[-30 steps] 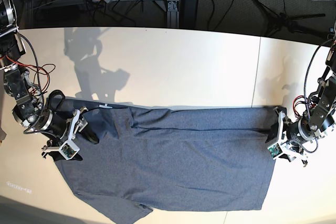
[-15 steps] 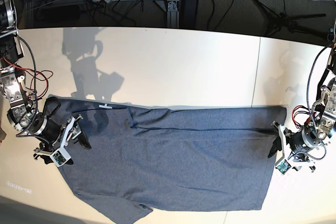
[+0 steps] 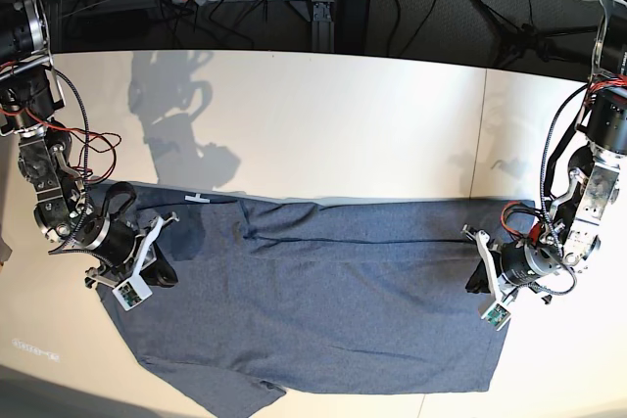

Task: Fold the T-shirt properly
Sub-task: 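Lower the folded edge onto the shirt and release both grippers, then move the left gripper to the hem corner and grasp it, then move the right gripper to the other hem corner and grasp it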

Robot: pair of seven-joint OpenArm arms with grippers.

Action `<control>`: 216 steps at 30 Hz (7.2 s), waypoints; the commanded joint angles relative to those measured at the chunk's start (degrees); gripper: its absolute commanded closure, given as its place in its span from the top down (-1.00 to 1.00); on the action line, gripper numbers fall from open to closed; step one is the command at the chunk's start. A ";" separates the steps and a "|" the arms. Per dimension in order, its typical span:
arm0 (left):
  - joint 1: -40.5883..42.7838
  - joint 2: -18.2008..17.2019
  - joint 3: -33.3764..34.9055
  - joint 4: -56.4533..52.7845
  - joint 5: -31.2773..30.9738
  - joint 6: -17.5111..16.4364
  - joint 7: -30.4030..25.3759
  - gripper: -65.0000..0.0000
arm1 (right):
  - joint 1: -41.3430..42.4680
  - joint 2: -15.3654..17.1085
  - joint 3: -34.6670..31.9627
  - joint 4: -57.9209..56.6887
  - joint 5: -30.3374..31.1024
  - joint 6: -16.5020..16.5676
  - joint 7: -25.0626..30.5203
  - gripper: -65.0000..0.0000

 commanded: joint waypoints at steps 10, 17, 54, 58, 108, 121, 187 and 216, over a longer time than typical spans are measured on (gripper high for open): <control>4.92 3.10 -8.28 0.68 -0.72 3.69 9.53 -1.00 | 1.11 -0.04 0.90 -10.78 0.50 3.13 1.03 -1.00; 5.92 3.52 -8.31 0.70 1.09 3.85 12.96 -1.00 | 0.39 -0.07 0.94 -11.32 2.47 3.19 -0.35 -1.00; 48.02 -2.01 -22.08 39.19 6.64 0.70 25.88 -1.00 | -46.21 4.74 35.60 25.68 12.94 3.63 -16.11 -1.00; 48.28 -2.01 -22.27 39.41 7.76 0.85 24.57 -1.00 | -46.42 4.74 36.65 25.75 12.94 3.63 -16.52 -1.00; 4.46 -4.11 -22.80 -8.66 -10.43 -7.69 -4.48 0.07 | -46.73 4.61 42.86 25.81 17.84 3.63 -16.98 -1.00; -13.53 3.72 -16.11 -40.57 -15.34 -13.35 -5.20 0.07 | -46.73 4.61 42.86 25.81 17.88 3.63 -16.96 -1.00; -14.82 13.42 -16.09 -43.67 -5.31 -14.50 -6.86 -1.00 | 2.69 7.78 44.00 -22.93 17.99 3.41 -14.99 -0.38; -14.84 13.22 -16.09 -43.67 -5.18 -14.50 -6.23 -1.00 | 13.64 -9.01 33.46 -37.05 1.09 -0.20 -18.36 -0.38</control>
